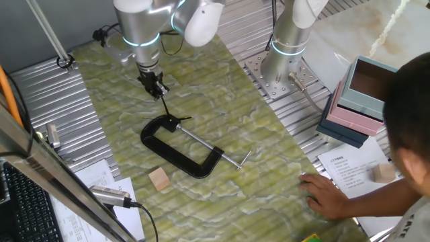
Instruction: Turn the hands of a clock
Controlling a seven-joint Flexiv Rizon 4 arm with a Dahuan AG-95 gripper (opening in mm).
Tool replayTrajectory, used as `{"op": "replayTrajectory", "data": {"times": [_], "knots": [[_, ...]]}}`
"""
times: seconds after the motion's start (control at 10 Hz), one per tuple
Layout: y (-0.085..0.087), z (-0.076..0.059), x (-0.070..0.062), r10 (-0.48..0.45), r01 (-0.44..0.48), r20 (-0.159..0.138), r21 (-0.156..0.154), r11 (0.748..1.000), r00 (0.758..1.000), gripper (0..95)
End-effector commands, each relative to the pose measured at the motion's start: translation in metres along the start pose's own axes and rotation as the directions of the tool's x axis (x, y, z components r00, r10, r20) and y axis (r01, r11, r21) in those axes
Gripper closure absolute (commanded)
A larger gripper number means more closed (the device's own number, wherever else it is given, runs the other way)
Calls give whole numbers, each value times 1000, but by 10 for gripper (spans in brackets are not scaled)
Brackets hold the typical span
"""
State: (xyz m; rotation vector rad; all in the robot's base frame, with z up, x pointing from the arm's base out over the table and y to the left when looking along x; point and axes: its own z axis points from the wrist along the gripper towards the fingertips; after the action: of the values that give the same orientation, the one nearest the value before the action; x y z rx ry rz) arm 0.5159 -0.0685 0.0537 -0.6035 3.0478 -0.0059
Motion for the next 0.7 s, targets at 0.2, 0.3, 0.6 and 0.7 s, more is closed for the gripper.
{"op": "replayTrajectory", "data": {"times": [0.2,0.3,0.6,0.7], "knots": [[-1,8,-4,-49,49,2,-4,999,999,950],[-1,11,-5,-69,69,3,-1,998,998,950],[0,21,-6,-165,165,4,-8,986,986,950],[1,23,-5,-208,208,6,-9,978,978,950]]}}
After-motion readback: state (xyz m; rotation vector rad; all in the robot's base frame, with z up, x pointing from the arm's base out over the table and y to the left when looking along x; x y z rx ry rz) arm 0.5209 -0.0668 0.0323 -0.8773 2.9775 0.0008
